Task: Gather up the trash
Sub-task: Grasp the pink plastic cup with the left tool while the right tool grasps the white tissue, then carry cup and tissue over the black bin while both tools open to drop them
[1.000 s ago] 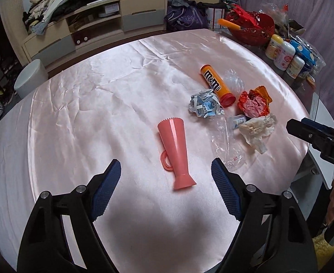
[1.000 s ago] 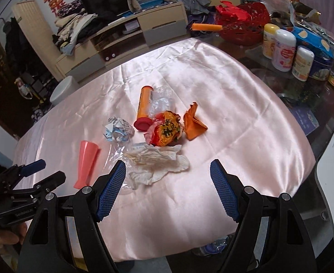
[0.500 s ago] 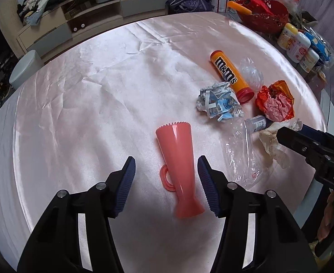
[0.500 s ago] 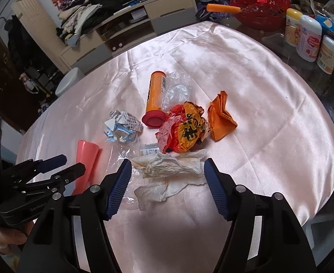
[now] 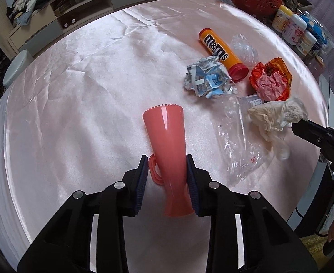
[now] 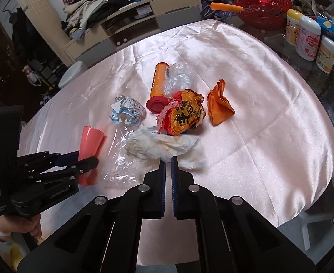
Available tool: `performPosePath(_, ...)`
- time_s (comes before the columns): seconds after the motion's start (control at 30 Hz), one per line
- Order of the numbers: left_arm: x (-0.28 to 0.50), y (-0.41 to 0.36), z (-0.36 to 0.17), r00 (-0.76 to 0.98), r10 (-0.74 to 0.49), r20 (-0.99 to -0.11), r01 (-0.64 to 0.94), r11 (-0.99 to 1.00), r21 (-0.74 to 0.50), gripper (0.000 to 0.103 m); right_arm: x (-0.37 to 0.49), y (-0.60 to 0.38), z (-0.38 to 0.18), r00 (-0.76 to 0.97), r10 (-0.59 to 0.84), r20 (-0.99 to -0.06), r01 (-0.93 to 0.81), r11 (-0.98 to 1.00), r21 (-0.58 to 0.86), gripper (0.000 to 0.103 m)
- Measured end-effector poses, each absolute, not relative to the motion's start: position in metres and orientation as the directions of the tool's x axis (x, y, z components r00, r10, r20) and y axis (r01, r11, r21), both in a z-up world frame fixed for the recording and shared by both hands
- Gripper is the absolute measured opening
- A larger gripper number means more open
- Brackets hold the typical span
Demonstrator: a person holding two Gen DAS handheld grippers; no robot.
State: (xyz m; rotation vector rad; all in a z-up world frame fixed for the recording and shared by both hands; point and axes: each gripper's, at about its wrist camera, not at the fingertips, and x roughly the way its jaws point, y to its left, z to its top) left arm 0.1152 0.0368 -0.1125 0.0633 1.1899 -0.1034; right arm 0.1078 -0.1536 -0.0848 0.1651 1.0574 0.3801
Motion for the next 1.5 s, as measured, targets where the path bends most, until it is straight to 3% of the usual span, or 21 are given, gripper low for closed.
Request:
performPosePath(0.53, 0.058, 0.018, -0.077, 0.459, -0.143, -0.877, 0.144, 0.986, -0.086, 0.031, 0.076, -0.186, -0.066, 0.502, 0.332, -0.798, -0.164, 0.943, 0.289, 0.008)
performPosePath(0.57, 0.057, 0.018, -0.077, 0.457, -0.145, -0.878, 0.146, 0.986, -0.087, 0.031, 0.078, -0.185, -0.067, 0.5, 0.33, -0.801, -0.162, 0.944, 0.288, 0.011)
performPosePath(0.67, 0.059, 0.019, -0.076, 0.465, -0.138, -0.874, 0.15, 0.986, -0.076, 0.031, 0.084, -0.179, -0.068, 0.508, 0.334, -0.794, -0.16, 0.942, 0.294, 0.06)
performPosePath(0.8, 0.063, 0.023, -0.075, 0.475, -0.139, -0.869, 0.142, 0.987, -0.08, 0.031, 0.099, -0.168, -0.069, 0.512, 0.348, -0.786, -0.179, 0.937, 0.298, 0.061)
performPosePath(0.97, 0.068, 0.024, -0.079, 0.462, -0.147, -0.875, 0.14, 0.986, -0.092, 0.031, 0.123, -0.147, -0.081, 0.488, 0.36, -0.795, -0.208, 0.933, 0.294, 0.071)
performPosePath(1.07, 0.071, 0.026, -0.082, 0.457, -0.143, -0.878, 0.134, 0.987, -0.091, 0.031, 0.133, -0.139, -0.092, 0.467, 0.355, -0.81, -0.211, 0.934, 0.288, 0.07)
performPosePath(1.13, 0.072, 0.026, -0.082, 0.456, -0.143, -0.878, 0.132, 0.987, -0.092, 0.031, 0.133, -0.139, -0.098, 0.453, 0.359, -0.816, -0.209, 0.933, 0.294, 0.054)
performPosePath(1.2, 0.071, 0.024, -0.081, 0.46, -0.145, -0.876, 0.138, 0.986, -0.09, 0.031, 0.131, -0.143, -0.103, 0.427, 0.371, -0.825, -0.203, 0.928, 0.313, 0.023)
performPosePath(1.27, 0.069, 0.021, -0.079, 0.463, -0.151, -0.873, 0.151, 0.984, -0.091, 0.031, 0.127, -0.148, -0.104, 0.419, 0.369, -0.83, -0.203, 0.929, 0.31, 0.013)
performPosePath(1.5, 0.055, 0.012, -0.062, 0.504, -0.174, -0.846, 0.185, 0.979, -0.092, 0.031, 0.097, -0.181, -0.084, 0.459, 0.368, -0.808, -0.18, 0.93, 0.321, 0.007)
